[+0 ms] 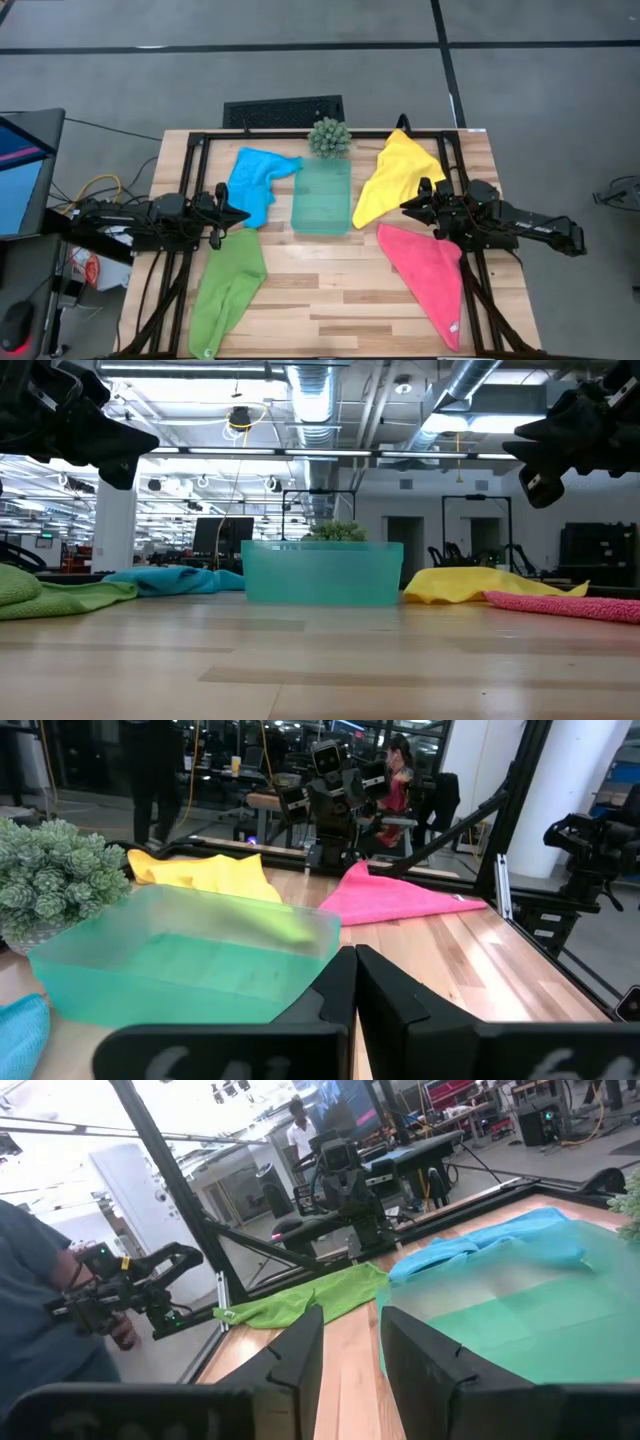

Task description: Fold microfiber towels

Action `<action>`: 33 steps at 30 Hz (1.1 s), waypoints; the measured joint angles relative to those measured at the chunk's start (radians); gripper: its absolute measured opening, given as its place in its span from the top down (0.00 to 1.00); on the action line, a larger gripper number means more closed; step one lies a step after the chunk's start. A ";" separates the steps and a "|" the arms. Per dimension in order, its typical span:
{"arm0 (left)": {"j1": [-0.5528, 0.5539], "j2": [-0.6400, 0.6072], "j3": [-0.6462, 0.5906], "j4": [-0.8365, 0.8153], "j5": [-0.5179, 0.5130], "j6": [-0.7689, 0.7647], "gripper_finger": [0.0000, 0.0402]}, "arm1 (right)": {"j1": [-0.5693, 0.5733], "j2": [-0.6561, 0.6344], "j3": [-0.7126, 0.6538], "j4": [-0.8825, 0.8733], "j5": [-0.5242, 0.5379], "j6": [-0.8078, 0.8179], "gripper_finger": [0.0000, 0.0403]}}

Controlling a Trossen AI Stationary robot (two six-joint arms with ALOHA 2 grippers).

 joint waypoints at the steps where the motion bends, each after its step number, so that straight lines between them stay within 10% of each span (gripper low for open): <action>1: 0.000 0.000 0.000 0.000 0.000 -0.010 1.00 | 0.000 0.000 0.000 0.000 0.000 0.000 0.68; 22: 0.000 0.002 -0.003 0.204 -0.110 -0.699 0.99 | 0.000 0.000 0.000 0.000 0.000 0.000 0.68; 33: -0.001 0.002 0.000 0.527 -0.200 -0.880 0.73 | -0.002 0.000 0.000 0.006 0.003 0.103 0.68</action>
